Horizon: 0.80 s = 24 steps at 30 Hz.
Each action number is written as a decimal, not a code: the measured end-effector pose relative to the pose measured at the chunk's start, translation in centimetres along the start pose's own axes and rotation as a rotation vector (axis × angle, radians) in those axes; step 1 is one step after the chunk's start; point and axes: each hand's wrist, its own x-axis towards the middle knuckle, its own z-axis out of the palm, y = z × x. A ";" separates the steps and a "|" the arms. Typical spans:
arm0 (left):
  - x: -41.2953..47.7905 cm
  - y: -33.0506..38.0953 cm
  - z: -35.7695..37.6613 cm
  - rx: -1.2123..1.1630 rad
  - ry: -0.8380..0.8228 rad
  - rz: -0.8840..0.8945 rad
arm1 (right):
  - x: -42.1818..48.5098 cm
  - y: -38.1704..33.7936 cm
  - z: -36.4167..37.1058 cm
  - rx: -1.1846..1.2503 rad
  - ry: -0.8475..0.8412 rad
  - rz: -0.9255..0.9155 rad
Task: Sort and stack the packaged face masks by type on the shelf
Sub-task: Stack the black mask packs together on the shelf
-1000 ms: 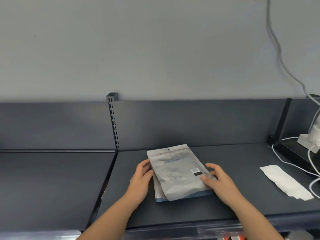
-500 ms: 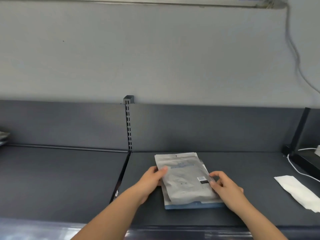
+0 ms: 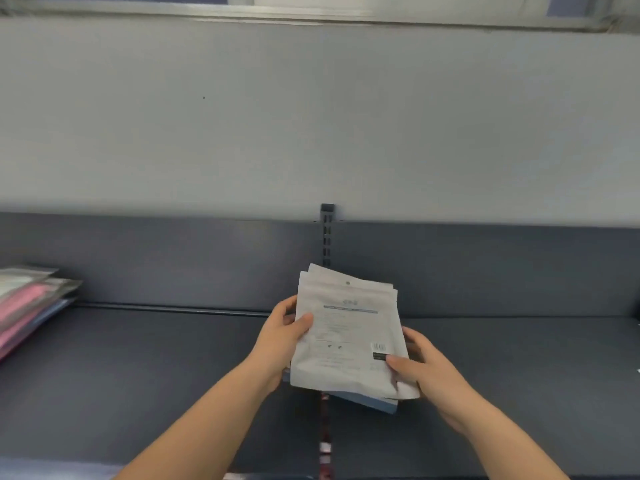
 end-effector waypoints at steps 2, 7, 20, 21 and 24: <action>0.0 -0.1 -3.8 0.062 0.041 -0.002 | 0.7 -0.4 3.8 0.011 0.007 -0.005; 0.4 -0.4 -12.3 0.119 0.091 -0.070 | 2.6 -0.8 13.2 0.064 -0.069 -0.030; 1.0 -2.2 -23.5 0.100 0.099 -0.131 | 6.4 1.4 24.0 -0.149 -0.208 0.083; 1.0 -2.2 -23.6 0.083 0.110 -0.113 | 6.6 1.4 24.1 -0.144 -0.209 0.086; 1.1 -2.6 -23.8 0.067 0.156 -0.088 | 6.8 1.3 24.9 -0.212 -0.198 0.047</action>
